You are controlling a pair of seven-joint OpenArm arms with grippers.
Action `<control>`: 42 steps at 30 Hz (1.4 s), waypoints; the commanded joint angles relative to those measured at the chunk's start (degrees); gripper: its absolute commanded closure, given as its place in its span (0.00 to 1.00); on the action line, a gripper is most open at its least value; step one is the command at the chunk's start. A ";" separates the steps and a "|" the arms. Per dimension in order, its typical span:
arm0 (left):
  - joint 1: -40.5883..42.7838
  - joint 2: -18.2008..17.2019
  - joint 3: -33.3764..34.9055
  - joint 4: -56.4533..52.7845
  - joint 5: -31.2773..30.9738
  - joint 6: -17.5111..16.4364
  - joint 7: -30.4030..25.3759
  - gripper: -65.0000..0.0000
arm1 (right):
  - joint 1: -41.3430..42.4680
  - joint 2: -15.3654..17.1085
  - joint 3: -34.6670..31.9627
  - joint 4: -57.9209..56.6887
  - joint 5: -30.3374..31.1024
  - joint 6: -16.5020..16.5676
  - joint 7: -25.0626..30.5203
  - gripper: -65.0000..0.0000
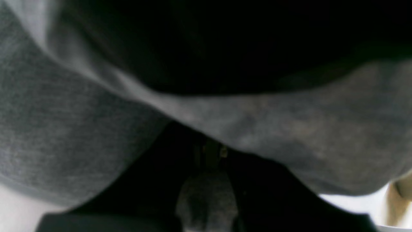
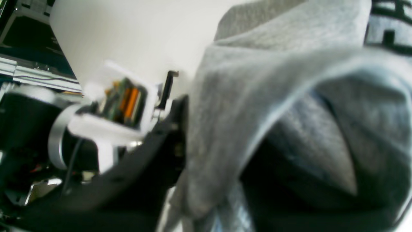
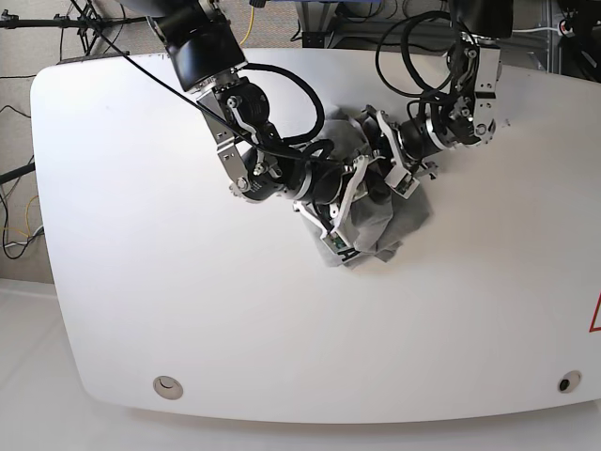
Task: Fold the T-shirt properly
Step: 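Press the folded bundle with the right gripper and release the left gripper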
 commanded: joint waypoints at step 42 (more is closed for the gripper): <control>0.69 -0.48 -7.82 18.25 4.32 0.53 5.59 1.00 | 1.32 -0.18 -0.08 1.10 0.66 0.74 1.29 0.31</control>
